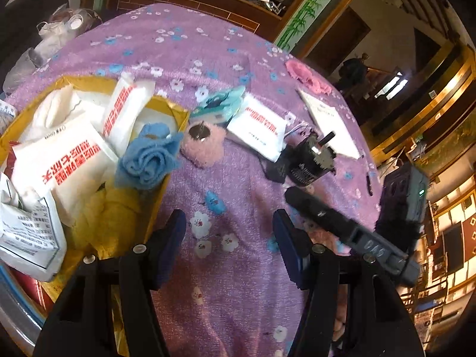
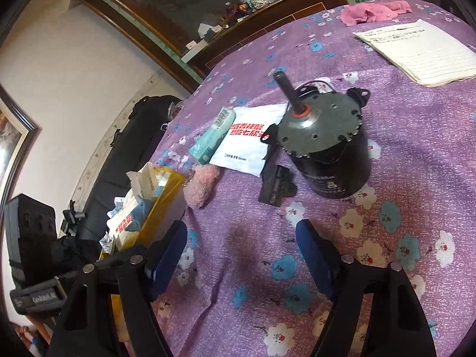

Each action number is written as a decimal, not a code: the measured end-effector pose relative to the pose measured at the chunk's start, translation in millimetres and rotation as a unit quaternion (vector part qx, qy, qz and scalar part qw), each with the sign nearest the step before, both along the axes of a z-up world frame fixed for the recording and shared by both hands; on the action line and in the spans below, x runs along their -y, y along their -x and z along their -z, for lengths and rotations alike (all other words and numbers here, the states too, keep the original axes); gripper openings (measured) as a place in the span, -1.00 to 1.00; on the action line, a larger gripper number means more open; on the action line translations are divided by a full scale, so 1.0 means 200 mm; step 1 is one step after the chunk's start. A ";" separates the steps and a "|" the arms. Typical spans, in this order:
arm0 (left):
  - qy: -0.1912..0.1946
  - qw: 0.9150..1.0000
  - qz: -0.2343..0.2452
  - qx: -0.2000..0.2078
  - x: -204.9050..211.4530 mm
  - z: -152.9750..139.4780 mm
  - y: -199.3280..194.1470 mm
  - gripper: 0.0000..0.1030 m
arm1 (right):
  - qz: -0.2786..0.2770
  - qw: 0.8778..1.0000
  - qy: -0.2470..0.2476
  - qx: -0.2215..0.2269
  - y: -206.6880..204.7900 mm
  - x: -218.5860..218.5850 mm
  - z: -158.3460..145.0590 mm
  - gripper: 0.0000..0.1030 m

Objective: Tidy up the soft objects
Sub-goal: 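Move both open tools back over the remaining items on the table, then grasp the green cartoon wipes pack with the left tool while the right tool grasps the pink fluffy keychain, then lower the wipes pack and pink keychain into the tray and open both tools, then grasp a white red-printed packet with the left tool while the right tool grasps the yellow patterned tissue pack, then carry the white packet and tissue pack over the tray and release them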

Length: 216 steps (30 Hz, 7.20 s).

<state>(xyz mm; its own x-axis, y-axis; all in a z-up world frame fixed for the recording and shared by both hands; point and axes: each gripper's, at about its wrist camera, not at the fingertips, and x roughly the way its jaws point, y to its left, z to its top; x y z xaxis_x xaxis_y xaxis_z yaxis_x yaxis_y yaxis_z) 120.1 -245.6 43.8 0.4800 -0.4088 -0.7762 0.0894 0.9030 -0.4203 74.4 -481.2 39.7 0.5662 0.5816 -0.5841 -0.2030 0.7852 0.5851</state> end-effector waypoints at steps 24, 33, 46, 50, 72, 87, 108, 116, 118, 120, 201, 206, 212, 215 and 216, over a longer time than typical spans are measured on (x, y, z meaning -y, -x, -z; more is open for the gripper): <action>-0.169 0.983 0.065 -0.011 0.27 -0.09 -0.70 -0.94 | -0.020 1.000 0.011 -0.005 -0.01 -0.06 -0.01 0.44; -0.030 0.996 0.017 0.080 -0.18 -0.49 -0.09 -0.94 | -0.047 0.998 0.029 0.021 0.03 -0.15 -0.07 0.38; -0.024 0.991 -0.105 0.084 -0.72 -0.34 0.47 -0.94 | -0.040 0.983 0.168 -0.066 -0.42 -0.65 -0.10 -0.14; -0.018 0.991 -0.118 0.067 -0.81 -0.26 0.51 -0.94 | -0.050 0.983 0.171 -0.038 -0.44 -0.71 -0.10 -0.47; -0.108 0.989 -0.101 0.003 -0.76 -0.06 0.16 -0.94 | -0.156 0.981 0.097 0.062 0.20 -0.92 -0.42 -0.58; -0.018 0.985 -0.161 0.056 -0.79 -0.11 0.38 0.16 | -0.157 0.980 0.096 0.073 0.18 -1.00 -0.36 0.35; 0.006 0.998 0.010 0.056 -0.05 -0.23 0.37 0.18 | -0.032 0.996 0.063 0.061 0.41 -0.01 -0.29 0.59; -0.001 0.999 0.036 0.018 0.11 -0.20 0.07 0.18 | -0.001 0.998 0.041 0.043 0.22 0.22 -0.34 0.64; 0.009 0.999 0.039 -0.007 0.15 -0.16 -0.08 0.18 | 0.009 0.999 0.034 0.040 0.15 0.25 -0.32 0.64; 0.021 0.998 0.043 -0.032 0.20 -0.12 -0.24 0.18 | 0.016 0.999 0.015 0.037 0.09 0.26 -0.29 0.63; 0.076 0.987 -0.094 0.107 -0.78 -0.16 0.55 -0.89 | 0.114 0.929 0.352 -0.019 -0.56 -0.84 -0.12 -0.09; 0.077 0.987 -0.095 0.106 -0.78 -0.16 0.56 -0.89 | 0.093 0.945 0.312 -0.002 -0.48 -0.79 -0.16 -0.57; 0.079 0.988 -0.088 0.103 -0.73 -0.17 0.55 -0.89 | 0.059 0.969 0.241 0.014 -0.29 -0.65 -0.20 -0.75; 0.077 0.988 -0.087 0.102 -0.71 -0.18 0.54 -0.89 | 0.038 0.976 0.215 0.022 -0.17 -0.60 -0.23 -0.77; 0.080 0.988 -0.086 0.101 -0.71 -0.18 0.54 -0.89 | 0.028 0.977 0.207 0.028 -0.12 -0.59 -0.24 -0.78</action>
<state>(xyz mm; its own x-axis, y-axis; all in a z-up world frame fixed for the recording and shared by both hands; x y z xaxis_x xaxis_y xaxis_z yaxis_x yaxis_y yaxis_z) 12.3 -103.2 80.0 0.6915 -0.4174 -0.5896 0.0362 0.8352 -0.5488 97.6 -363.8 88.7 0.6285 0.2685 -0.7300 -0.1756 0.9633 0.2031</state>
